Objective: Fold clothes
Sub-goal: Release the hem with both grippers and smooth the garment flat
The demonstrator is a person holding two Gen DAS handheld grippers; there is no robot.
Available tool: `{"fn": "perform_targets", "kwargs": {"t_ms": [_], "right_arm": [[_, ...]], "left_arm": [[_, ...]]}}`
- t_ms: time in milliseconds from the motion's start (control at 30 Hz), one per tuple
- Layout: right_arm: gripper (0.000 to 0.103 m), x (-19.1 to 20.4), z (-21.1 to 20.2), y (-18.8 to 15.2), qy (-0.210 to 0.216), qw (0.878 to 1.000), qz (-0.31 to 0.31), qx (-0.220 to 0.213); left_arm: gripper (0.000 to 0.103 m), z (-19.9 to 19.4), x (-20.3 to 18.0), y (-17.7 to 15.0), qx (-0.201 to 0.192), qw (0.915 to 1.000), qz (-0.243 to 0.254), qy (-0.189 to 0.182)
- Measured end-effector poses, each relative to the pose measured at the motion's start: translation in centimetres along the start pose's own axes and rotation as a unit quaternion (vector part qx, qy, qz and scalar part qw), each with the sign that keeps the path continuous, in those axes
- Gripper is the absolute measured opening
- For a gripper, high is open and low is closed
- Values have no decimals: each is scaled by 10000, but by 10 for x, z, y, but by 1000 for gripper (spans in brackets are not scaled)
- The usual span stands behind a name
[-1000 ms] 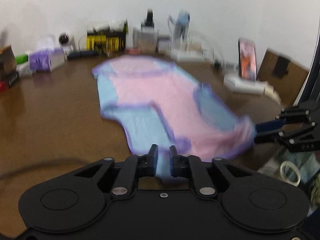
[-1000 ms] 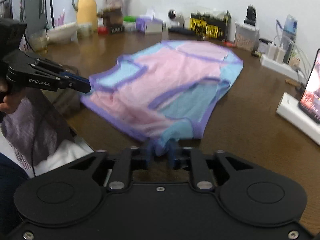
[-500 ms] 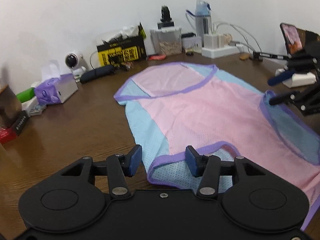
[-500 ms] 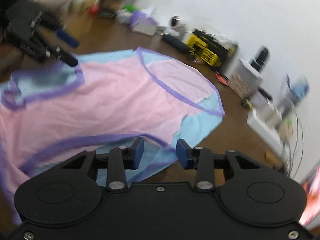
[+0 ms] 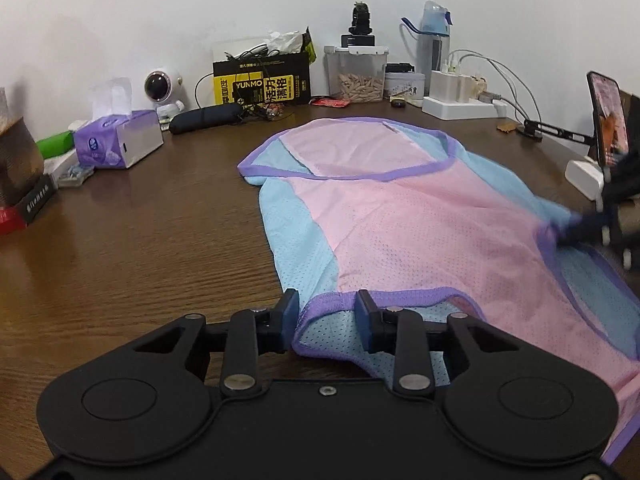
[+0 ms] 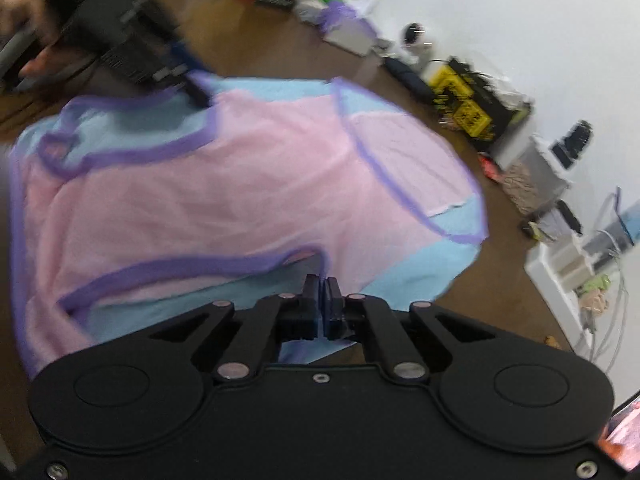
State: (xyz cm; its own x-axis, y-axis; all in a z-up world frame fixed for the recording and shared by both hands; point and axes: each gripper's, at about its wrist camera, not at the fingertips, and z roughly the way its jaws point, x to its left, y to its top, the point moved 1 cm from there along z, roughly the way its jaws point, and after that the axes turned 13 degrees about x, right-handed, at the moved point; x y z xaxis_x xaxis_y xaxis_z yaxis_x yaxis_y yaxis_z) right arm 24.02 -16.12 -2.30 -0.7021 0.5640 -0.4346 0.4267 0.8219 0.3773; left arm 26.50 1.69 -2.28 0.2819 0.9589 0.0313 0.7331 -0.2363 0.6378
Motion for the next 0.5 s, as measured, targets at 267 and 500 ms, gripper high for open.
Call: {"fn": "perform_targets", "kwargs": {"t_ms": [267, 500], "right_arm": [[30, -15, -20, -4, 284, 9944, 873, -522], [13, -34, 10, -4, 814, 9750, 2011, -489]], "left_arm": [[31, -14, 9, 2, -176, 9996, -92, -220], [27, 2, 4, 4, 72, 9999, -83, -34]]}}
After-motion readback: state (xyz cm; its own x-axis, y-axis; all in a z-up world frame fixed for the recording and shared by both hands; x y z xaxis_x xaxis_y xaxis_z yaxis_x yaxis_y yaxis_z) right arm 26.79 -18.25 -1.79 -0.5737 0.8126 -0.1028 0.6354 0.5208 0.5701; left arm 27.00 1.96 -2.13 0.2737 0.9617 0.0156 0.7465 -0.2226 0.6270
